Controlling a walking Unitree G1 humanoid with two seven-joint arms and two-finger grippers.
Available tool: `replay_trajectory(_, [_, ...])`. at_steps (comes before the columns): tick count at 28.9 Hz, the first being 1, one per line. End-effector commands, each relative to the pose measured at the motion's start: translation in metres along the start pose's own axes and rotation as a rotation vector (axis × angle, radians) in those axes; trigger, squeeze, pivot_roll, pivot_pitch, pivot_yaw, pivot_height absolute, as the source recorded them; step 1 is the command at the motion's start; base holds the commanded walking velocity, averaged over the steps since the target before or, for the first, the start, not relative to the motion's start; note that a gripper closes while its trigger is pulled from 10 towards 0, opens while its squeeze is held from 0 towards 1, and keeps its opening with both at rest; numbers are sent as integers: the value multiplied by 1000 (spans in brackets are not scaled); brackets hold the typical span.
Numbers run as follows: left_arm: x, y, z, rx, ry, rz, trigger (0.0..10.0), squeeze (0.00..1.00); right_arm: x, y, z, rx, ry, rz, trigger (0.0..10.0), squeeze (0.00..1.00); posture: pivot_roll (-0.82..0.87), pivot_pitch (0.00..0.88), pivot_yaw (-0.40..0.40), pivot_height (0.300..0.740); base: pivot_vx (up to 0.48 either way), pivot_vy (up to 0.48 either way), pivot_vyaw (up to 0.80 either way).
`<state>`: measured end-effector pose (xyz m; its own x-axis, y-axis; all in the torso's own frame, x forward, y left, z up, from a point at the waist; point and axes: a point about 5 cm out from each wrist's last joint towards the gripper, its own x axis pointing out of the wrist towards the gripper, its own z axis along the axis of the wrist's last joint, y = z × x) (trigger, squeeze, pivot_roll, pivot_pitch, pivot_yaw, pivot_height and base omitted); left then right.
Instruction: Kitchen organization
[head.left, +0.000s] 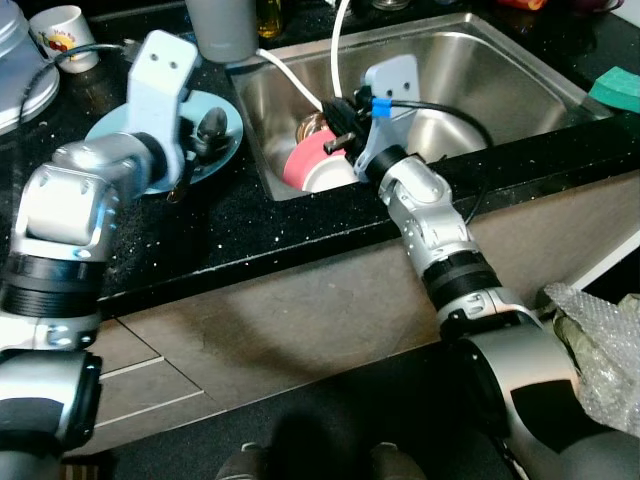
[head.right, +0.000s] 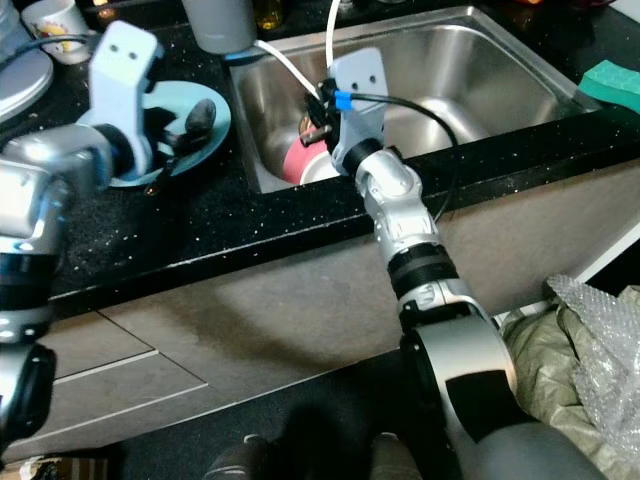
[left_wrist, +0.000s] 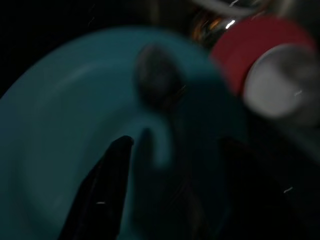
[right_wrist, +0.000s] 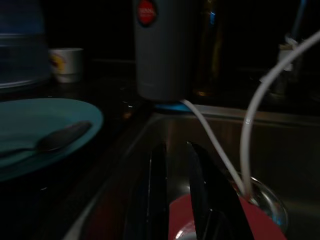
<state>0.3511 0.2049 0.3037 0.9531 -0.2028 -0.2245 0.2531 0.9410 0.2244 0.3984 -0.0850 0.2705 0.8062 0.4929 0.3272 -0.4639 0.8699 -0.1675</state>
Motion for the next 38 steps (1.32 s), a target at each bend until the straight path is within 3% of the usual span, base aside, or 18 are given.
replay_trajectory(1, [-9, 11, 4, -34, 10, 50, 10000, 651, -4, 2, -3, 19, 4, 12, 10000, 0, 48, 195, 40, 740, 0, 0, 0])
replay_trajectory(2, [-9, 11, 4, -34, 10, 50, 10000, 651, -4, 2, -3, 19, 4, 12, 10000, 0, 48, 195, 40, 740, 0, 0, 0])
replay_trajectory(3, [-11, 13, 3, -48, 22, 65, 10000, 1000, -7, 2, -5, 18, 6, 17, 10000, 0, 49, 195, 38, 740, 0, 0, 0])
replay_trajectory(5, [-9, 14, -1, -80, 41, 81, 10000, 1000, -11, 2, -7, 16, 10, 27, 10000, 0, 50, 192, 37, 740, 0, 0, 0])
replay_trajectory(6, [-7, 12, -3, -99, 48, 80, 10000, 443, -14, 2, -8, 13, 9, 35, 10000, 0, 49, 192, 37, 740, 0, 0, 0])
replay_trajectory(7, [-4, 9, -5, -136, 40, 71, 10000, 0, -17, 3, -8, 13, 4, 45, 10000, 0, 48, 190, 37, 740, 0, 0, 0])
replay_trajectory(8, [1, 6, -6, -186, 36, 65, 10000, 0, -22, 4, -9, 13, -3, 58, 10000, 0, 46, 188, 39, 740, 0, 0, 0])
replay_trajectory(11, [5, 4, -7, -229, 29, 60, 10000, 0, -25, 4, -10, 11, -4, 61, 10000, 0, 46, 188, 39, 740, 0, 0, 0])
replay_trajectory(18, [11, 3, -5, -273, 14, 60, 10000, 0, -33, 4, -11, 9, -7, 58, 10000, 0, 42, 183, 50, 740, 0, 0, 0])
replay_trajectory(22, [12, 2, -9, -271, 47, 57, 10000, 0, -36, 6, -10, 13, -5, 61, 10000, 0, 42, 180, 54, 740, 0, 0, 0])
replay_trajectory(29, [16, -1, -32, -237, 191, 59, 10000, 0, -41, 15, -9, 15, 5, 92, 10000, 0, 42, 178, 59, 740, 0, 0, 0])
replay_trajectory(38, [17, 6, -42, -225, 226, 93, 10000, 0, -41, 15, -9, 15, 13, 95, 10000, 0, 44, 180, 59, 740, 0, 0, 0])
